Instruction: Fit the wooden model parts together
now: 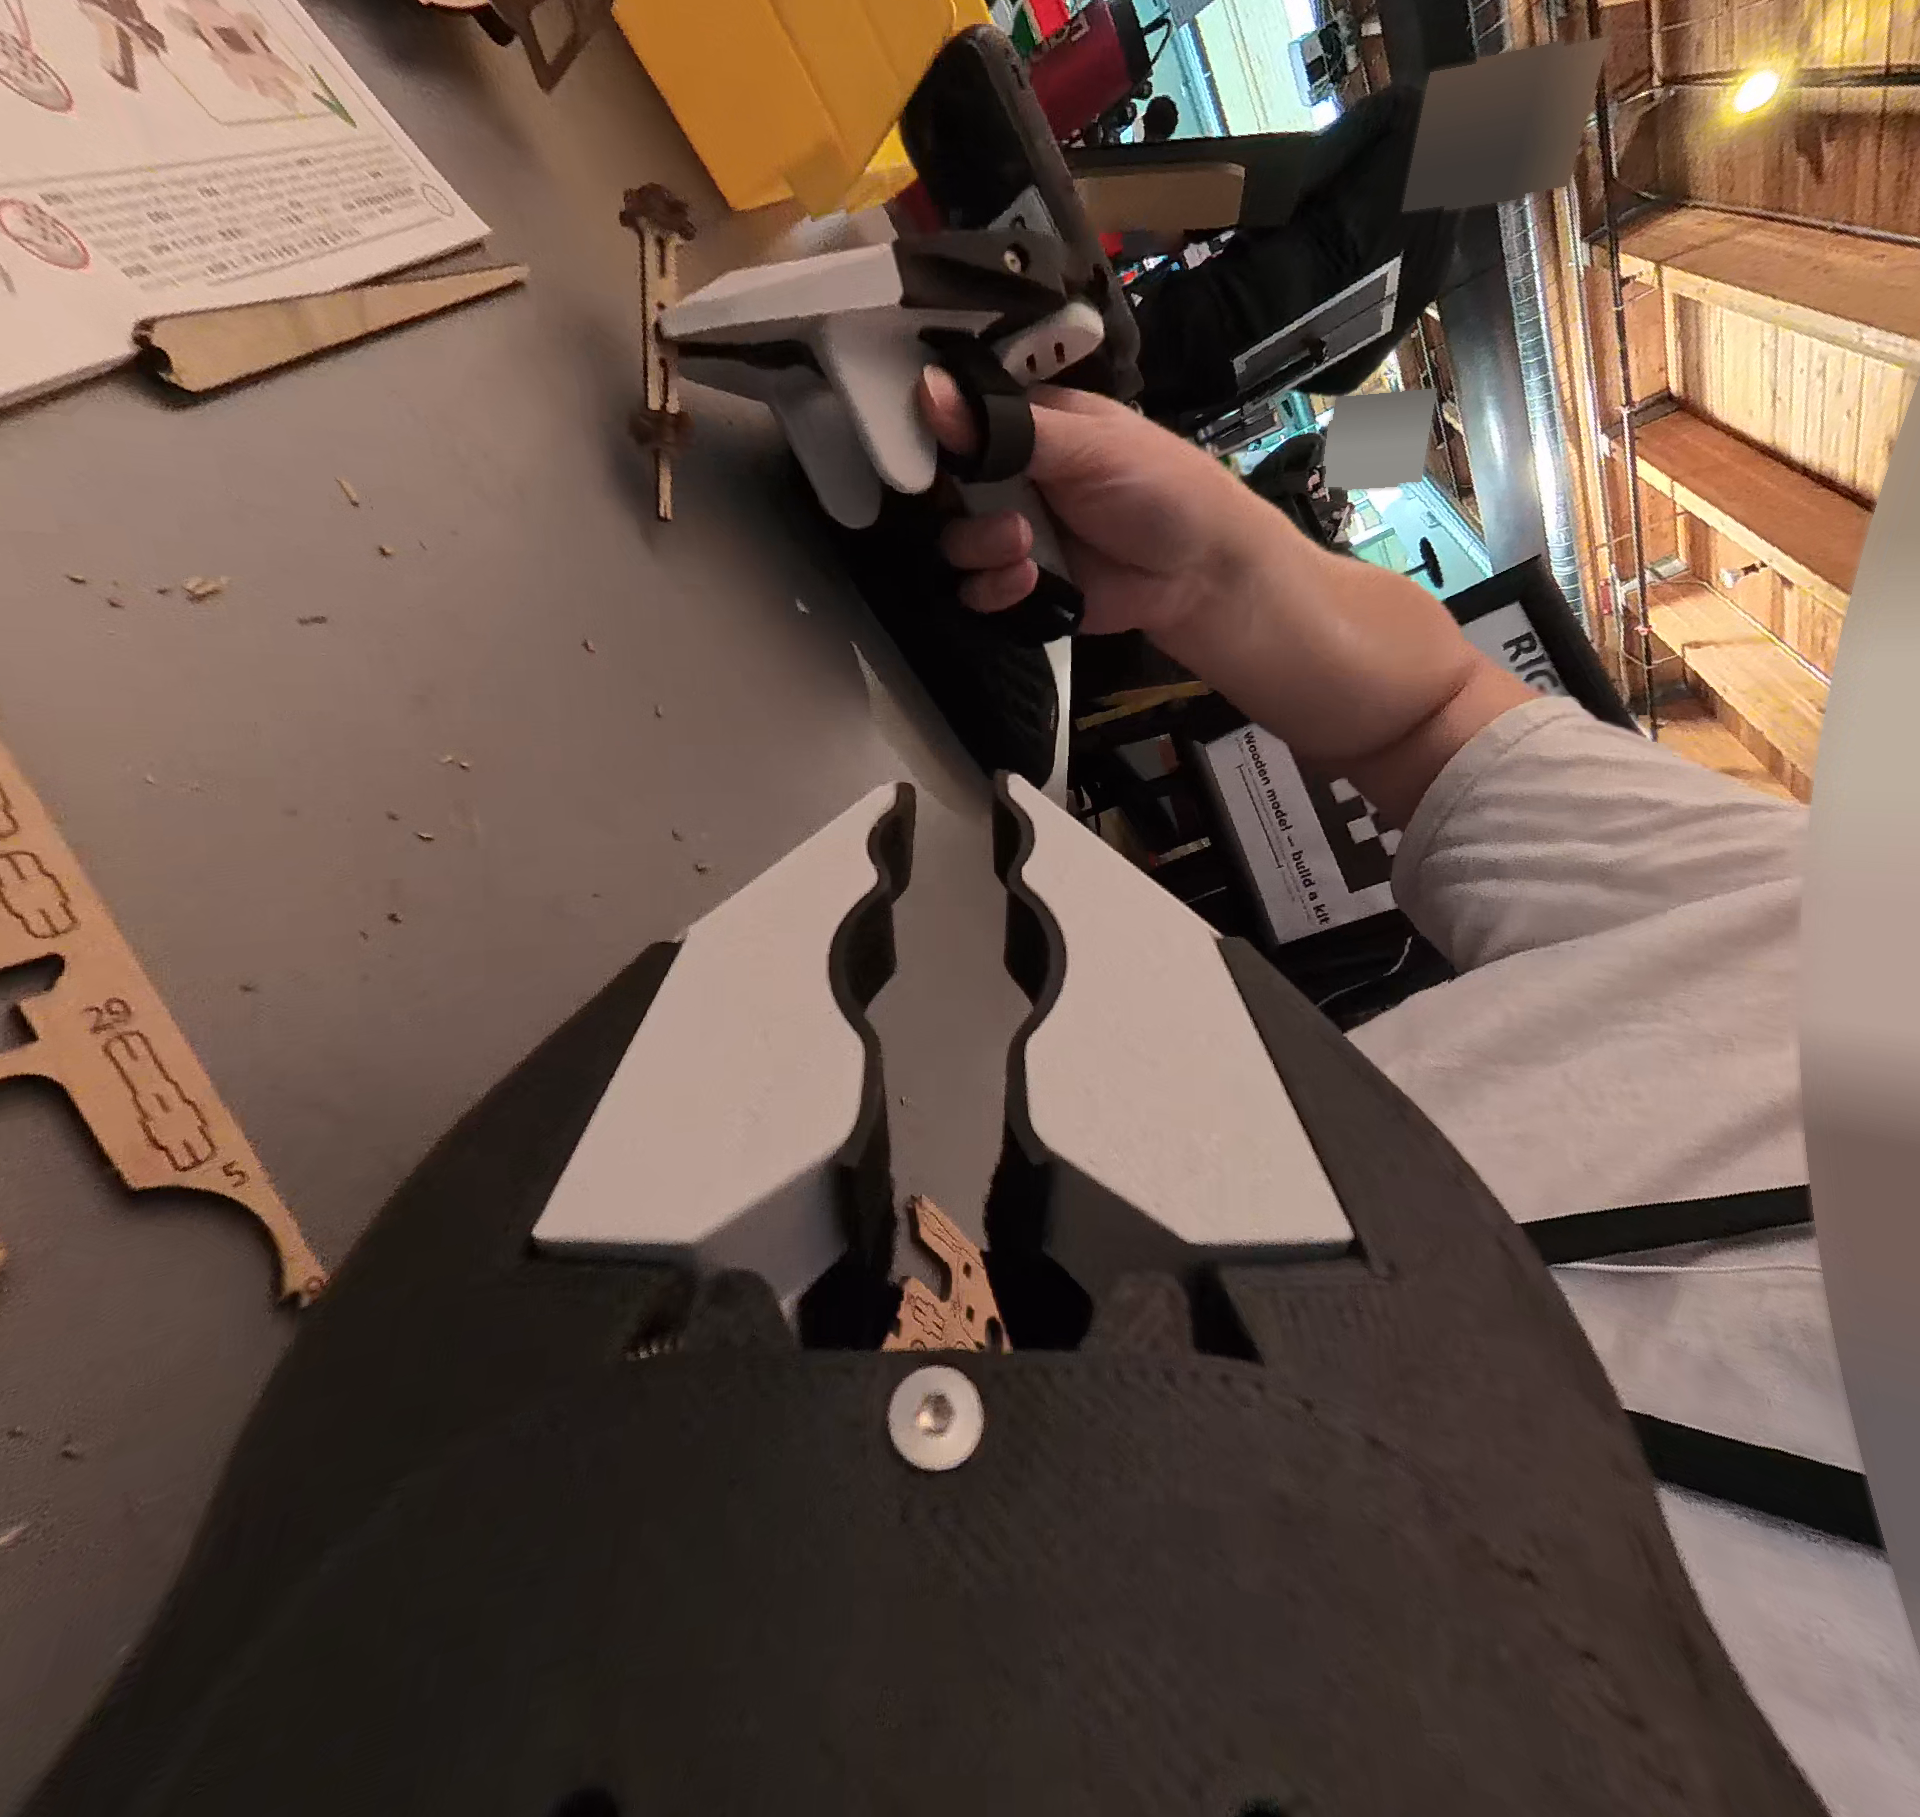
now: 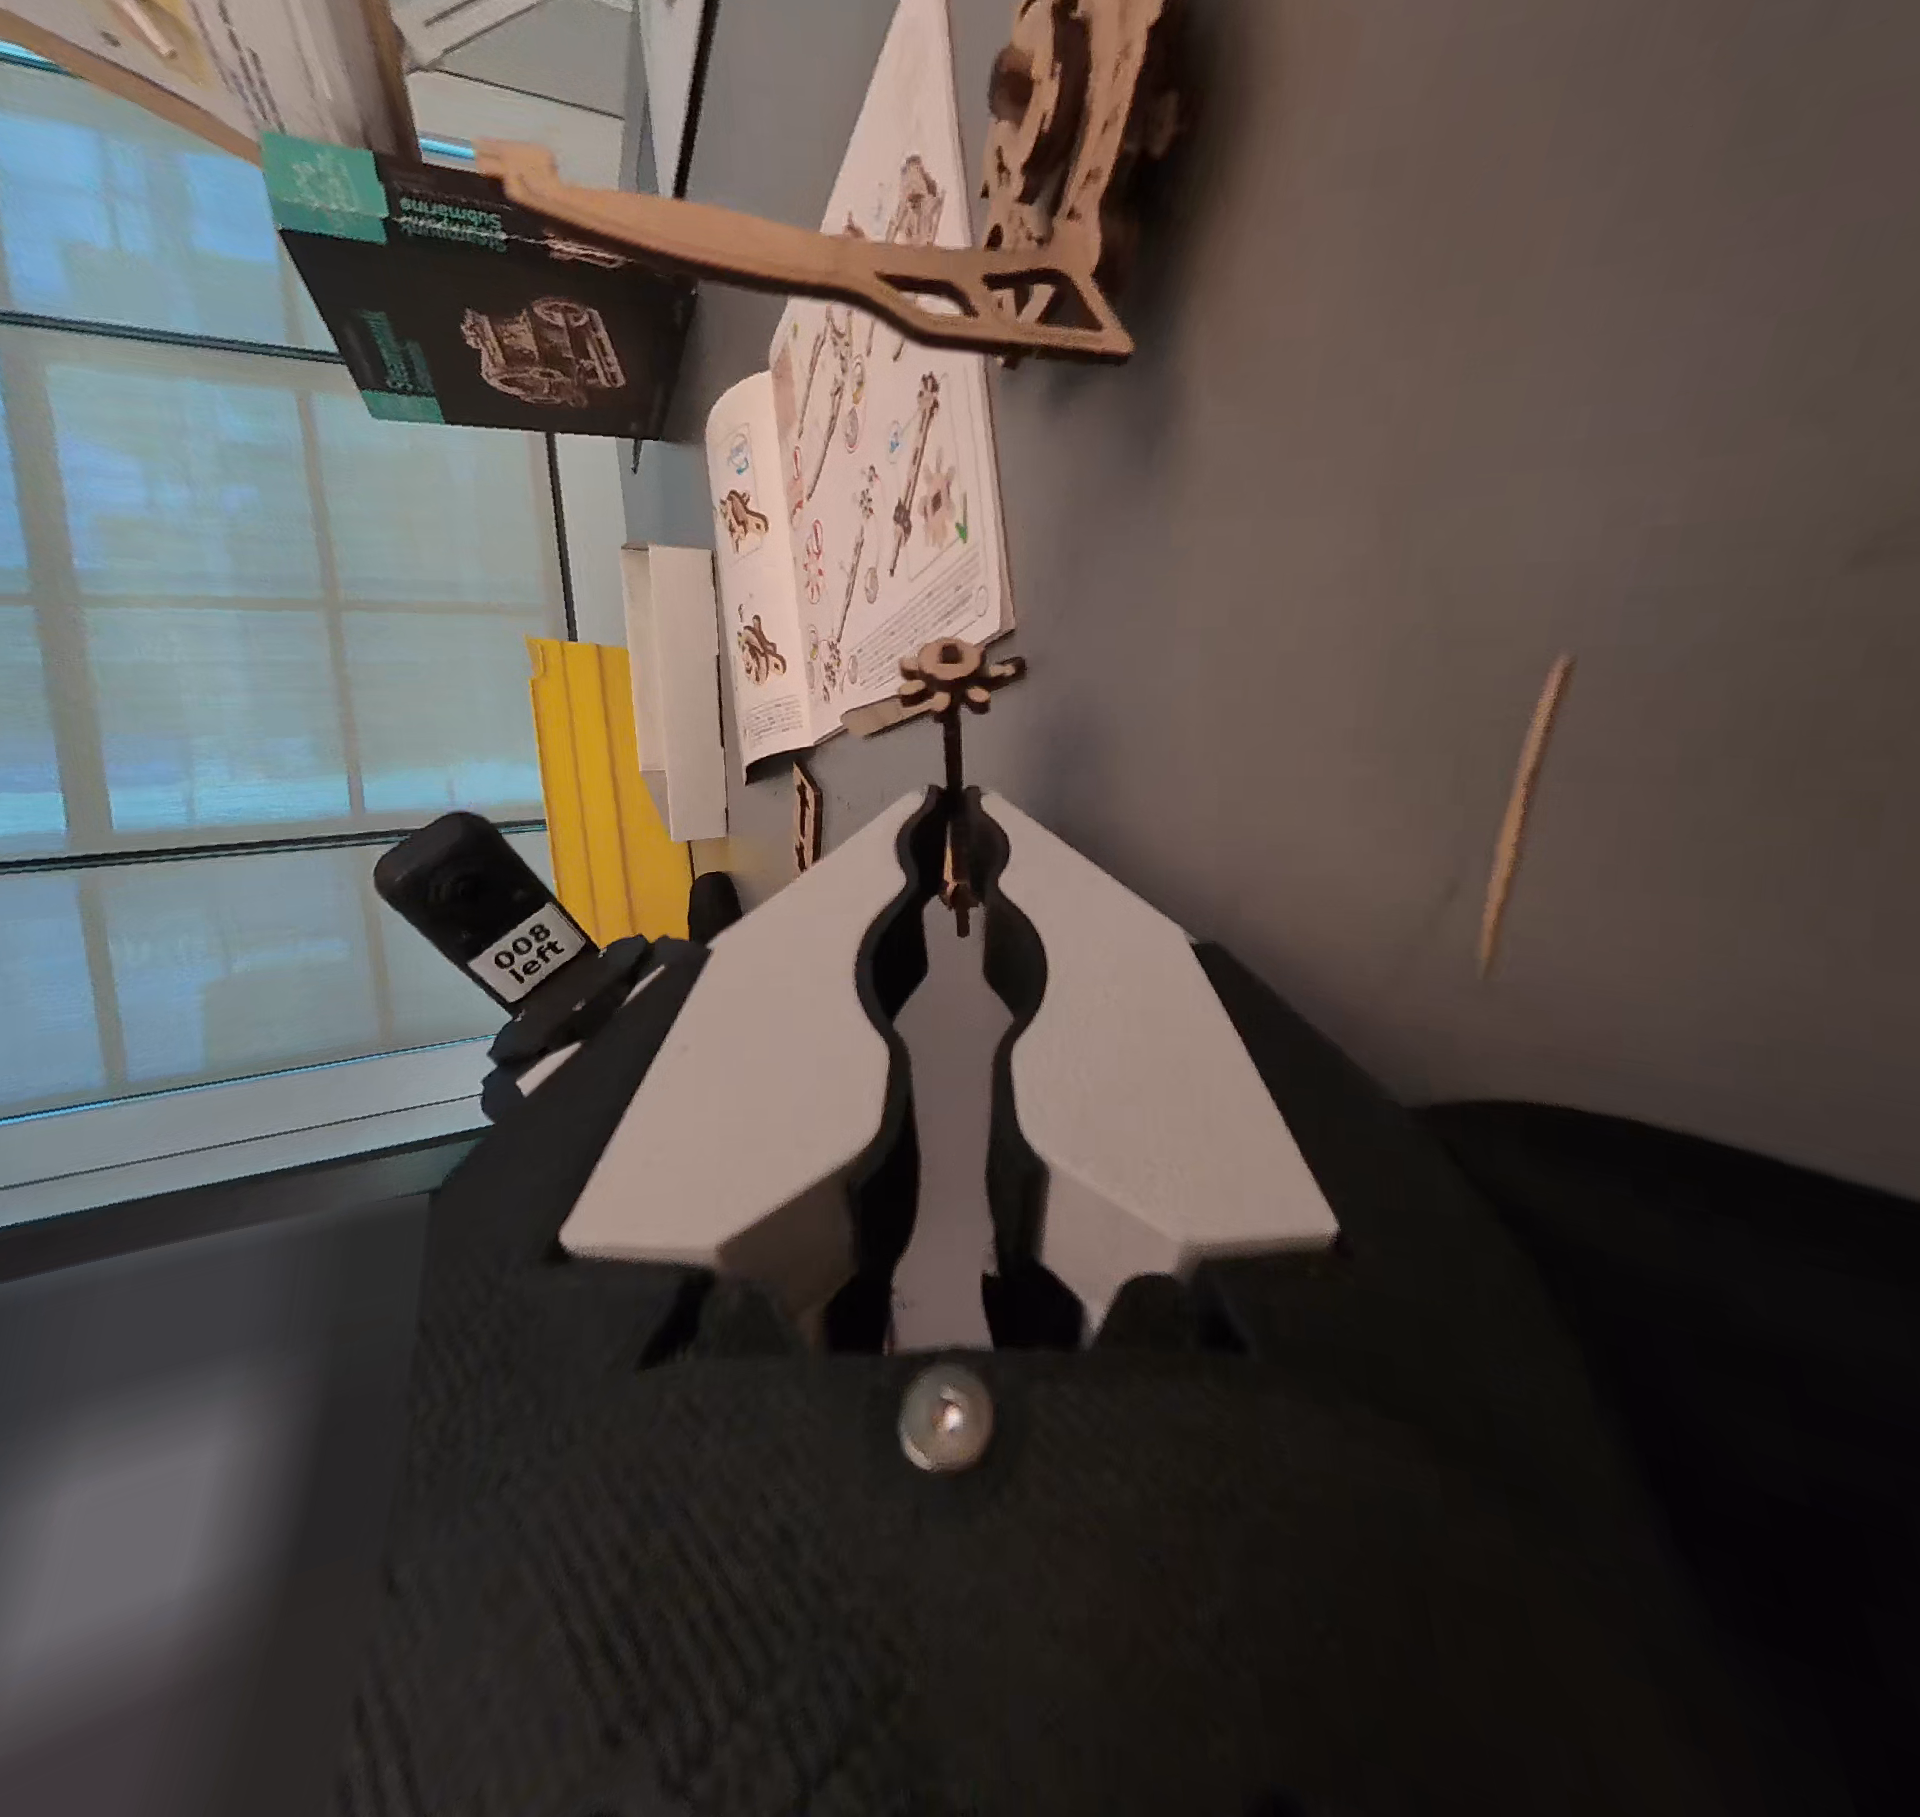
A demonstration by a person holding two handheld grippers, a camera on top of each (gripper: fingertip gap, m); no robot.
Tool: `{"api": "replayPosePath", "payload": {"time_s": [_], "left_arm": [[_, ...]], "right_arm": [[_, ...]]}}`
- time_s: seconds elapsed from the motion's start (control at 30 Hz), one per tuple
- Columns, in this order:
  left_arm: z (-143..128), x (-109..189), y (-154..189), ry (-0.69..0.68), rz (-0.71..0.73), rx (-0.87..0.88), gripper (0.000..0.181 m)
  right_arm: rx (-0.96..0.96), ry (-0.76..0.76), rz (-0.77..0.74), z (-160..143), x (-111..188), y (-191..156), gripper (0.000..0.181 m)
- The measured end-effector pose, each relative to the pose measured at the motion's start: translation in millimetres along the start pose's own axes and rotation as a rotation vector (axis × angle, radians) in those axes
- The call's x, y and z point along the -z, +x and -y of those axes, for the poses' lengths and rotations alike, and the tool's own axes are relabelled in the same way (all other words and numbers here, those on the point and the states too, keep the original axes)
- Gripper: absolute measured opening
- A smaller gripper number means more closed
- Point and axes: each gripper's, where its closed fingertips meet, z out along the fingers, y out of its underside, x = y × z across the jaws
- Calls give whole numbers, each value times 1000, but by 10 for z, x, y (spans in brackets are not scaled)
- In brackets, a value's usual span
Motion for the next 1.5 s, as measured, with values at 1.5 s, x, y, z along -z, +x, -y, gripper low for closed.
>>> {"api": "replayPosePath", "payload": {"time_s": [1.5], "left_arm": [[202, -343, 94, 10, 182, -299, 22]], "right_arm": [[-585, -314, 473, -440, 385, -880, 0]]}}
